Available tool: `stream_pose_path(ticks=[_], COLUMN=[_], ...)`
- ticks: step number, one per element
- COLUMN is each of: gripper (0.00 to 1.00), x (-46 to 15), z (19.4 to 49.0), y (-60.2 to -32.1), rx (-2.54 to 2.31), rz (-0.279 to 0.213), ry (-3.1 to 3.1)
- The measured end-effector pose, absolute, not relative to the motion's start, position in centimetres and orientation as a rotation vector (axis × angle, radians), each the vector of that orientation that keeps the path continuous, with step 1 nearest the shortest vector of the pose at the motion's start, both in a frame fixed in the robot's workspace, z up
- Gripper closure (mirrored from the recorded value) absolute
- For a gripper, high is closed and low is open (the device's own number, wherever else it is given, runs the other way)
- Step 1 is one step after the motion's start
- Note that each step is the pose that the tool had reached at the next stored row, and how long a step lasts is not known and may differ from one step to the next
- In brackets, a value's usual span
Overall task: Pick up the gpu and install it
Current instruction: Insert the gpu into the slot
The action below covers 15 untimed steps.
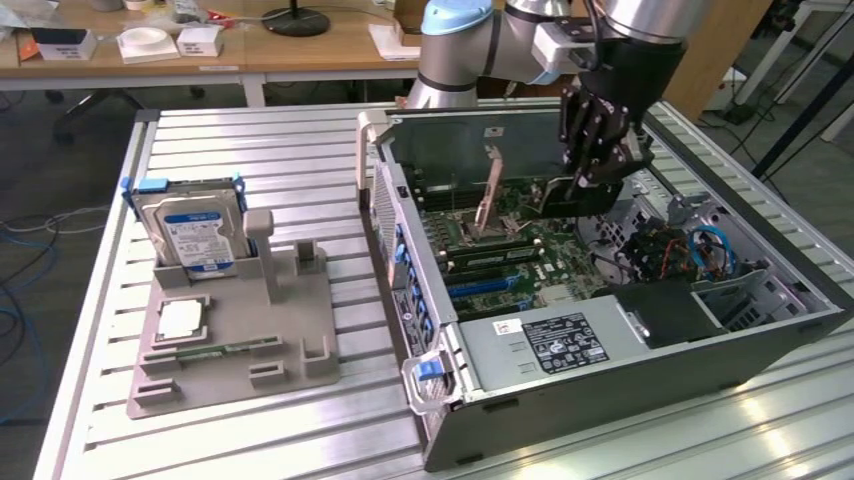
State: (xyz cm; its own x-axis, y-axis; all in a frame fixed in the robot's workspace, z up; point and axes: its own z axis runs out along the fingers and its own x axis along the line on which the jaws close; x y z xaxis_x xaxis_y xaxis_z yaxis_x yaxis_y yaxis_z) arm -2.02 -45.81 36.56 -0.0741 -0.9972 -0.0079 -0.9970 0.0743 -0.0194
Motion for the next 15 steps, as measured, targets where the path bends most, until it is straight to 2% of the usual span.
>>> stream_pose_path(ticks=[15], gripper=[0.74], x=[-3.2], z=[34.4], y=[-45.8], rx=[-2.124], rz=[-0.018], ry=[2.287])
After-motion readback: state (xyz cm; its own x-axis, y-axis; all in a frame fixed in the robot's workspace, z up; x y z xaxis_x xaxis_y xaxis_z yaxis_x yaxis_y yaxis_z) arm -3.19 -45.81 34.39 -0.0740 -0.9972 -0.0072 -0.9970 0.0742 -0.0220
